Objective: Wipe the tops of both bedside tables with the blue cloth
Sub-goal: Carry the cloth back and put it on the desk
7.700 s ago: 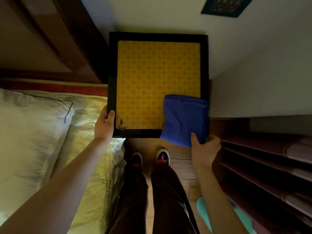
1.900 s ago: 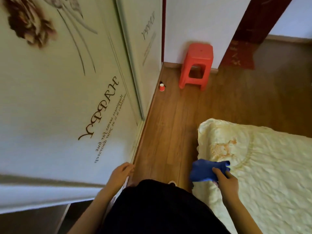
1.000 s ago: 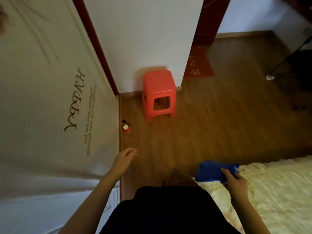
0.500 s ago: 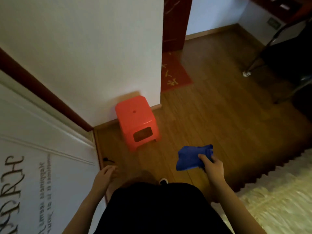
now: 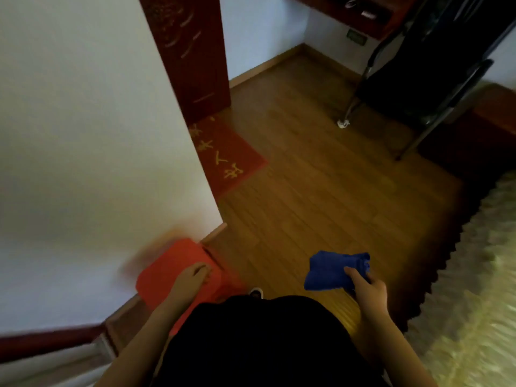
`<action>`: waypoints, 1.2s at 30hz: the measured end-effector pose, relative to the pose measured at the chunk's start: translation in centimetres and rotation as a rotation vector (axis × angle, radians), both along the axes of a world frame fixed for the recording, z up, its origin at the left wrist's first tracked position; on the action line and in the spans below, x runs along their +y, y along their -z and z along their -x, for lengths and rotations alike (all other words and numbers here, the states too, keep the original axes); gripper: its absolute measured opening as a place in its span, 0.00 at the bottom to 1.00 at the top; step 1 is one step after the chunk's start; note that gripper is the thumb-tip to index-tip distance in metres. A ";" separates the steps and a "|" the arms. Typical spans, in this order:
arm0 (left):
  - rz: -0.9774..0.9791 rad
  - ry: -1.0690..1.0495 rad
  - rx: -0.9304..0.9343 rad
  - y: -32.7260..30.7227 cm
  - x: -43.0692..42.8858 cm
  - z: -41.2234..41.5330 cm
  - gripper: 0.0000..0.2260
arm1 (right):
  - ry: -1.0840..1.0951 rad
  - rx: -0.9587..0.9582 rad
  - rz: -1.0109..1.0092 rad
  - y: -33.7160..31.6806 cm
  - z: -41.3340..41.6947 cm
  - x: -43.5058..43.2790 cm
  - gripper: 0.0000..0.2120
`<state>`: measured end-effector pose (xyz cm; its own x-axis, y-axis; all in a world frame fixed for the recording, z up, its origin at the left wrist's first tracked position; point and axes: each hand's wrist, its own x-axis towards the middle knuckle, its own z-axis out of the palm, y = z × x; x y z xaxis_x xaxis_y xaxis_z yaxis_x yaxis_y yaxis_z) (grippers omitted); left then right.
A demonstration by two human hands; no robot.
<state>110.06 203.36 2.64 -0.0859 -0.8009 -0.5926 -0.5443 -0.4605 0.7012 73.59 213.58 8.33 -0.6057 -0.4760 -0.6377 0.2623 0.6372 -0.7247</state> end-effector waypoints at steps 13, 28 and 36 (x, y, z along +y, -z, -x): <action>-0.125 0.194 0.167 -0.8 -27.6 18.8 0.09 | 0.359 0.103 -0.104 1.2 14.2 -13.7 0.10; -0.126 -0.038 0.030 -0.9 -51.3 29.4 0.10 | -0.028 -0.055 0.052 -0.5 29.2 -53.7 0.04; -0.165 0.077 -0.052 0.1 -70.1 36.4 0.13 | 0.030 -0.030 0.029 1.2 37.0 -70.4 0.05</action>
